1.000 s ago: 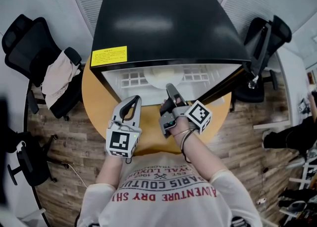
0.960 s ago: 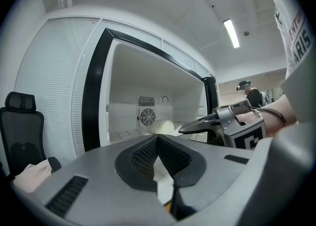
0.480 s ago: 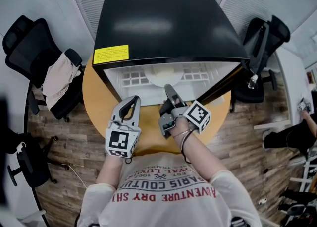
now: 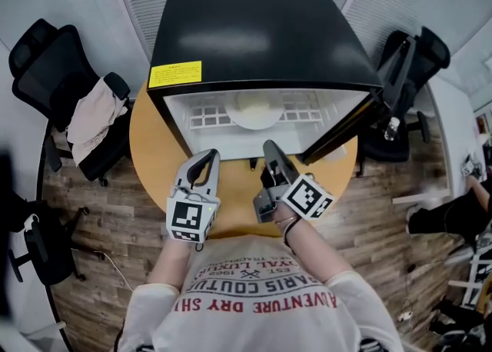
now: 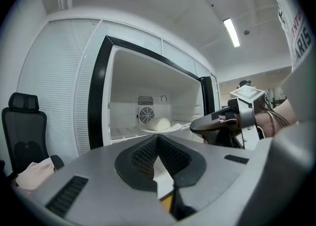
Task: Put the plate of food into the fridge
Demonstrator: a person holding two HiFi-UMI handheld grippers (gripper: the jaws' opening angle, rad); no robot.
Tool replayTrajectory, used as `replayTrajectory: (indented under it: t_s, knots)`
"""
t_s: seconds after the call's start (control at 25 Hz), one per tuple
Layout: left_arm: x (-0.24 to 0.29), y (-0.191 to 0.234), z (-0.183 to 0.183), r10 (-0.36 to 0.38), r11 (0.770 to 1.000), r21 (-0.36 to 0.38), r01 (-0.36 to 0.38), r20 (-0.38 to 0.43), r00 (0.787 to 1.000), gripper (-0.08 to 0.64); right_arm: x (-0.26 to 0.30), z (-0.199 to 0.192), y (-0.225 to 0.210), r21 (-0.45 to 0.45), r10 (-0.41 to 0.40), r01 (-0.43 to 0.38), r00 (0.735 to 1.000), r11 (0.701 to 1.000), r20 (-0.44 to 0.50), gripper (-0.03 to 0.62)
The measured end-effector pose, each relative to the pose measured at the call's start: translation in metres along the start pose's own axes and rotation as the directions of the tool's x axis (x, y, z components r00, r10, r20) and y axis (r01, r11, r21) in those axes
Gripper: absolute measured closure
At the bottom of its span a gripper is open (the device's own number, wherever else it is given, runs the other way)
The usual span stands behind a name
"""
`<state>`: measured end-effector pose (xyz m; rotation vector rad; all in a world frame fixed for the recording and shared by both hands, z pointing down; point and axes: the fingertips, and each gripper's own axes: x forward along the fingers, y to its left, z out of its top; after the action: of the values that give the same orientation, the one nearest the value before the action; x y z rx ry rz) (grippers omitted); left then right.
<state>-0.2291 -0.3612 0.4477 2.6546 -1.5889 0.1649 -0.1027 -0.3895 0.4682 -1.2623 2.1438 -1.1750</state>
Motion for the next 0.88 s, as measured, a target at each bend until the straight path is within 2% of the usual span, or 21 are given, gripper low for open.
replayTrajectory:
  t_s: [0.04, 0.12, 0.2, 0.28, 0.44, 0.56, 0.64, 0.88]
  knots:
    - [-0.001, -0.001, 0.0, 0.0, 1.0, 0.0, 0.0, 0.001, 1.0, 0.531, -0.002, 0.003, 0.006, -0.103, 0.01, -0.009, 1.0, 0.995, 0.003, 0.563]
    - [-0.003, -0.005, 0.001, 0.0, 1.0, 0.0, 0.0, 0.001, 1.0, 0.531, -0.008, 0.007, 0.016, -0.291, 0.02, -0.016, 1.0, 0.957, 0.008, 0.563]
    - [-0.006, -0.008, 0.001, 0.001, 1.0, -0.001, -0.001, 0.001, 1.0, 0.531, -0.013, 0.007, 0.023, -0.442, 0.018, -0.012, 1.0, 0.897, 0.011, 0.562]
    - [-0.009, -0.01, 0.0, 0.003, 1.0, -0.004, -0.003, 0.001, 1.0, 0.531, -0.018, 0.006, 0.028, -0.567, 0.017, -0.008, 1.0, 0.824, 0.01, 0.563]
    - [-0.015, -0.014, -0.004, 0.011, 1.0, -0.01, -0.011, -0.005, 1.0, 0.531, -0.028, -0.002, 0.035, -0.727, 0.016, -0.012, 1.0, 0.686, -0.001, 0.562]
    - [-0.019, -0.017, -0.004, 0.013, 1.0, -0.021, -0.013, -0.003, 1.0, 0.531, -0.036, -0.009, 0.039, -0.795, 0.023, -0.024, 1.0, 0.606, -0.012, 0.562]
    - [-0.02, -0.018, -0.003, 0.016, 1.0, -0.024, -0.016, 0.0, 1.0, 0.531, -0.041, -0.012, 0.038, -0.813, 0.017, -0.024, 1.0, 0.582, -0.017, 0.563]
    - [-0.021, -0.017, 0.001, 0.021, 0.999, -0.029, -0.021, 0.009, 1.0, 0.531, -0.044, -0.01, 0.035, -0.819, 0.001, -0.023, 1.0, 0.573, -0.028, 0.563]
